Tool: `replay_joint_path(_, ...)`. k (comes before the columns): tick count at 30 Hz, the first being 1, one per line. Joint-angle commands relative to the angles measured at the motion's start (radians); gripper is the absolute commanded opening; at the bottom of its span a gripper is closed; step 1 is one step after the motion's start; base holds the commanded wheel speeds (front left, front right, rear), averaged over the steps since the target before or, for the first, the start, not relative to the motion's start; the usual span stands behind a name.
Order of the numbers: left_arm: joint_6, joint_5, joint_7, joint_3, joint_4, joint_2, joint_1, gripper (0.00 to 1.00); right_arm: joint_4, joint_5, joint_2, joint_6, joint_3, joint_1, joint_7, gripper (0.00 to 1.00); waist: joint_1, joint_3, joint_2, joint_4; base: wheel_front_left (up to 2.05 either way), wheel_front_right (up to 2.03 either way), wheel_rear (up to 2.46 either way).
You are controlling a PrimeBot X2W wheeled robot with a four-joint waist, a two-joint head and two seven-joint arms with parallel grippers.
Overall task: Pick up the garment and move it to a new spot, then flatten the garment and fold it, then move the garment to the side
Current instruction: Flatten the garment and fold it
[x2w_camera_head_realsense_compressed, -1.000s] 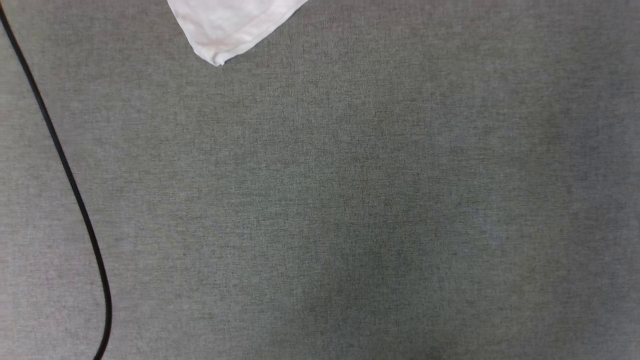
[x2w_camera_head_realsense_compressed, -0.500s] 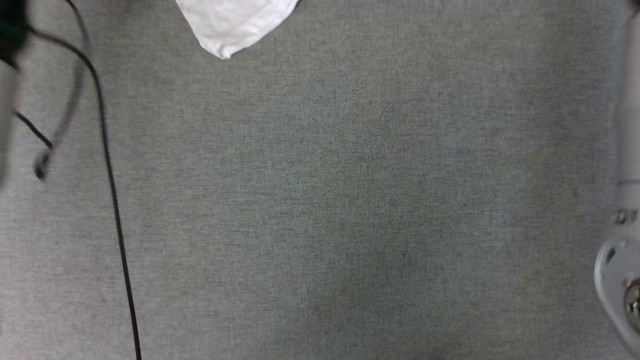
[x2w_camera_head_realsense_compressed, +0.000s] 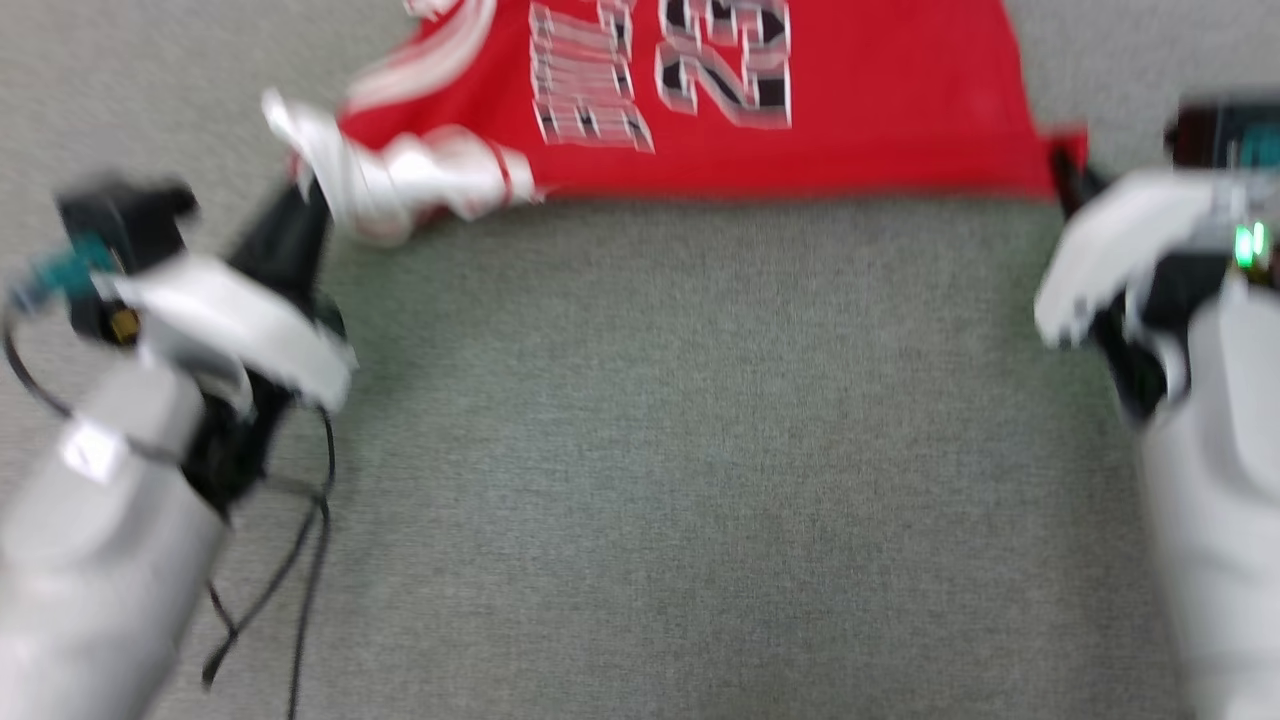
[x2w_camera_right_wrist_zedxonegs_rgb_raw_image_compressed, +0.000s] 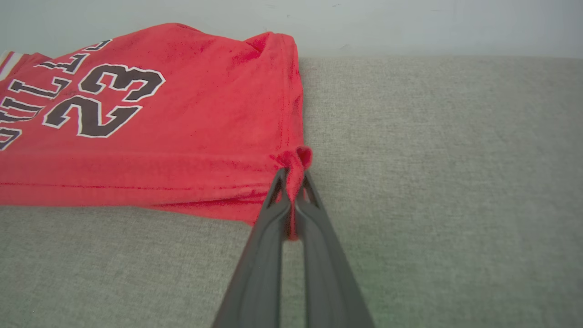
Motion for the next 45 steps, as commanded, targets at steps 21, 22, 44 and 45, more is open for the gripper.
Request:
replay_joint_path(21, 0.032, 0.1, 0.029, 0.157, -0.206, -0.036, 0.716, 0.0, -0.626, 0.126, 0.057, -0.002, -0.1, 0.874, 0.215, 0.0, 0.0001, -0.301, 0.0, 0.014, 0.0, 0.0, 0.0)
replay_joint_path(22, 0.038, 0.093, 0.039, 0.155, -0.218, -0.032, 0.74, 0.0, -0.646, 0.126, 0.058, -0.002, -0.106, 0.904, 0.224, 0.0, 0.0001, -0.308, 0.0, 0.015, 0.0, 0.0, 0.0)
replay_joint_path(44, 0.096, 0.089, 0.114, 0.137, -0.39, -0.029, 0.749, 0.0, -0.737, 0.118, 0.062, -0.002, -0.116, 0.958, 0.305, 0.0, 0.0001, -0.369, 0.0, 0.03, 0.0, 0.0, 0.0)
replay_joint_path(45, 0.095, 0.092, 0.111, 0.135, -0.38, -0.036, 0.728, 0.0, -0.729, 0.113, 0.062, -0.002, -0.11, 0.943, 0.306, 0.0, 0.0001, -0.365, 0.0, 0.027, 0.0, 0.0, 0.0)
